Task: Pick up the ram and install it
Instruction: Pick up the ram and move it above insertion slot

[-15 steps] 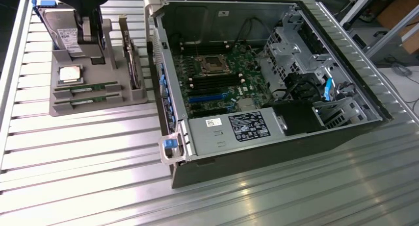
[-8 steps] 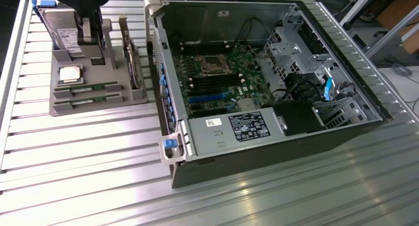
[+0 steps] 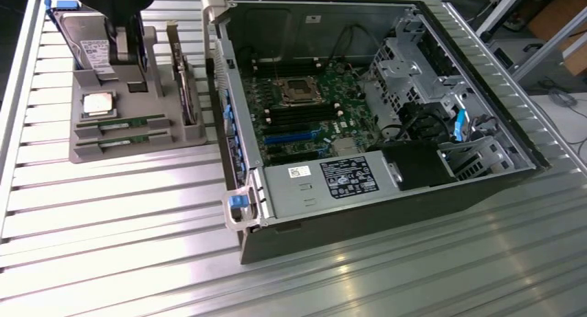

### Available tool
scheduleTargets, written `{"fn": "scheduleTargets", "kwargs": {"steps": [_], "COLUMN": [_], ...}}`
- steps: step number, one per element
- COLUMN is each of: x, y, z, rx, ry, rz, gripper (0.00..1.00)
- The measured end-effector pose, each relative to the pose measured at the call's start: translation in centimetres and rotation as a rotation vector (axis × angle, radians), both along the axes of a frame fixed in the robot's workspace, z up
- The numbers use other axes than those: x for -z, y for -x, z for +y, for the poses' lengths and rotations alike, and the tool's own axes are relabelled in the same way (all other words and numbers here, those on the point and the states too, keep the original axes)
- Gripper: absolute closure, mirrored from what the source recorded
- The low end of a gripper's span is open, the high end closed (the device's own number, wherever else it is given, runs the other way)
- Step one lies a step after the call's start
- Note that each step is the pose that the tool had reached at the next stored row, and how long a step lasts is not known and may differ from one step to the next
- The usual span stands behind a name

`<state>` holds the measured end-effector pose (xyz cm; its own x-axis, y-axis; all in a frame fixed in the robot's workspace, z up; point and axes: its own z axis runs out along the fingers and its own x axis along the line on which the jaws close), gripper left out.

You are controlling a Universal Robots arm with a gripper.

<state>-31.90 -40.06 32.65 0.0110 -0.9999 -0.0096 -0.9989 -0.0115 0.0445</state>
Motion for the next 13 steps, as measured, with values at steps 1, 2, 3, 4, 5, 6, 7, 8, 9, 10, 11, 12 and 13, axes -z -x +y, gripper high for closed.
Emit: {"fn": "scheduleTargets", "kwargs": {"steps": [1, 2, 3, 4, 5, 6, 7, 8, 9, 10, 11, 12, 13], "x": [0.02, 0.04, 0.06, 0.09, 0.13, 0.15, 0.18, 0.20, 0.22, 0.24, 0.26, 0.29, 0.33], "y": [0.00, 0.00, 0.00, 0.00, 0.00, 0.00, 0.00, 0.00, 0.00, 0.00, 0.00, 0.00, 0.00], "z": [0.00, 0.00, 0.00, 0.00, 0.00, 0.00, 0.00, 0.00, 0.00, 0.00, 0.00, 0.00, 0.00], "rx": [0.000, 0.000, 0.000, 0.000, 0.000, 0.000, 0.000, 0.000, 0.000, 0.000, 0.000, 0.000, 0.000], "ry": [0.0000, 0.0000, 0.0001, 0.0001, 0.0002, 0.0002, 0.0002, 0.0002, 0.0002, 0.0002, 0.0002, 0.0002, 0.0002], "rz": [0.0000, -0.0001, 0.0000, 0.0000, 0.0000, -0.0001, 0.0000, 0.0000, 0.0000, 0.0000, 0.0000, 0.0000, 0.0000], "gripper": [0.58, 0.58, 0.58, 0.58, 0.58, 0.58, 0.58, 0.58, 0.58, 0.58, 0.58, 0.58, 0.58]}}
